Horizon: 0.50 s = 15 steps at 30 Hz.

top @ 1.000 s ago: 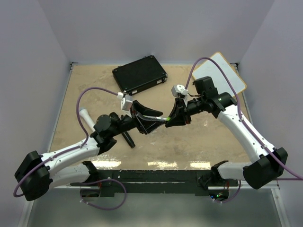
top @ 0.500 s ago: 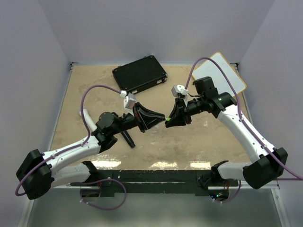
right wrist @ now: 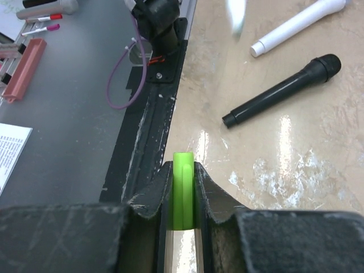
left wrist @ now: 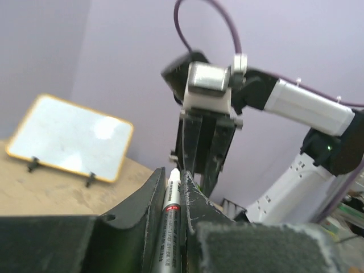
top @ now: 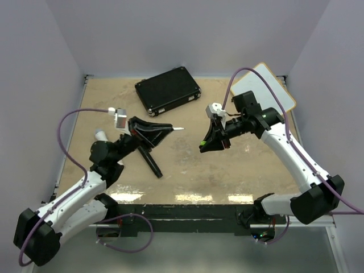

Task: Write a sentence on the whiteboard
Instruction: Open the pen cap of the whiteboard marker, then put down the pen cap at the center of the board.

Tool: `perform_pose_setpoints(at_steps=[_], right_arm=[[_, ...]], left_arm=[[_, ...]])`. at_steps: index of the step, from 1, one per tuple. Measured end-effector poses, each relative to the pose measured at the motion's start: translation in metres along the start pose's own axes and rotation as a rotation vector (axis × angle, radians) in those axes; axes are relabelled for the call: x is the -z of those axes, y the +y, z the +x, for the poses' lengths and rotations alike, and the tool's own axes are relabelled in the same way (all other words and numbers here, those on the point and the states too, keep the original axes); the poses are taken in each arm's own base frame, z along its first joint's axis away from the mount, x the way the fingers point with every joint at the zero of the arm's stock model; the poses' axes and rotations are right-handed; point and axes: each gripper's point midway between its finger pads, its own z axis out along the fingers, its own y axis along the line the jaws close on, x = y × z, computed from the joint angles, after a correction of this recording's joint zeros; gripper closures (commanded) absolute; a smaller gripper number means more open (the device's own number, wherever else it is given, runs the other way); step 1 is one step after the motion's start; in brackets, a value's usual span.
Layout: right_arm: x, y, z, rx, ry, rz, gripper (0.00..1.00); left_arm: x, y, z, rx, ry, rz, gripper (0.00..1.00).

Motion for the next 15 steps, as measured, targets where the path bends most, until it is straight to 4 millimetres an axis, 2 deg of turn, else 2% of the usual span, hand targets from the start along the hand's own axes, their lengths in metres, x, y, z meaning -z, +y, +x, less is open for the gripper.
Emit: perform_pose_setpoints(at_steps=[3, 5, 8, 10, 12, 15], right_arm=[[0.0, -0.005, 0.007, -0.011, 0.02, 0.006, 1.0], [0.002, -0.01, 0.012, -0.029, 0.034, 0.021, 1.0], [0.017, -0.041, 0.026, -0.07, 0.059, 0.151, 1.0], [0.038, -0.071, 0.056, -0.136, 0.094, 0.317, 1.0], [0.06, -0.099, 0.097, -0.227, 0.161, 0.496, 0.98], [0.08, -0.12, 0.149, -0.335, 0.264, 0.678, 0.93]], left_arm=[[0.013, 0.005, -0.037, -0.058, -0.088, -0.025, 1.0], [0.019, 0.007, -0.048, -0.087, -0.106, -0.034, 1.0], [0.02, 0.014, -0.057, -0.122, -0.078, -0.085, 1.0], [0.021, 0.021, -0.063, -0.153, -0.046, -0.15, 1.0], [0.026, 0.028, -0.067, -0.197, -0.02, -0.227, 1.0], [0.041, 0.039, -0.062, -0.248, 0.017, -0.323, 1.0]])
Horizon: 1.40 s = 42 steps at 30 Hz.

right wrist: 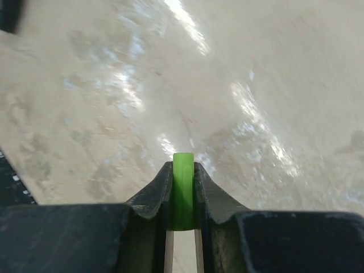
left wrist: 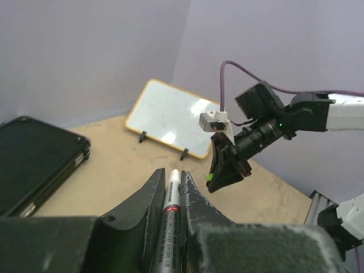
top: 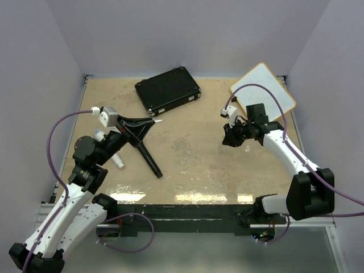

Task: Write a sentence on the whiteboard
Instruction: Put down the pen cap at the center of the board, then pick up the whiteboard from the whiteboard stand.

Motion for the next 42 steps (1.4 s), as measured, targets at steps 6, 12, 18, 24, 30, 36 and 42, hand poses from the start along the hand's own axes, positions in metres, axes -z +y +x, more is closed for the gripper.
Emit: perform_pose_setpoints(at_steps=[6, 12, 18, 24, 30, 36, 42], right_arm=[[-0.008, -0.048, 0.023, -0.034, 0.098, 0.226, 0.83], [-0.014, -0.074, 0.046, -0.062, 0.188, 0.321, 0.8], [-0.014, -0.093, 0.07, -0.119, 0.254, 0.364, 0.74], [-0.013, -0.104, 0.086, -0.167, 0.284, 0.375, 0.48], [-0.001, -0.112, 0.087, -0.202, 0.254, 0.388, 0.45], [0.057, -0.129, 0.059, -0.242, 0.076, 0.488, 0.41], [0.114, -0.149, 0.037, -0.317, -0.136, 0.566, 0.29]], left_arm=[[0.021, 0.026, 0.036, -0.094, 0.111, -0.112, 1.0], [0.037, 0.047, 0.078, -0.166, 0.247, -0.166, 1.0], [0.049, 0.048, 0.085, -0.216, 0.255, -0.165, 1.0], [0.051, 0.049, 0.082, -0.244, 0.243, -0.174, 1.0], [0.052, 0.051, 0.082, -0.247, 0.244, -0.182, 1.0], [0.052, 0.051, 0.082, -0.247, 0.244, -0.185, 1.0], [0.052, 0.053, 0.082, -0.248, 0.244, -0.191, 1.0]])
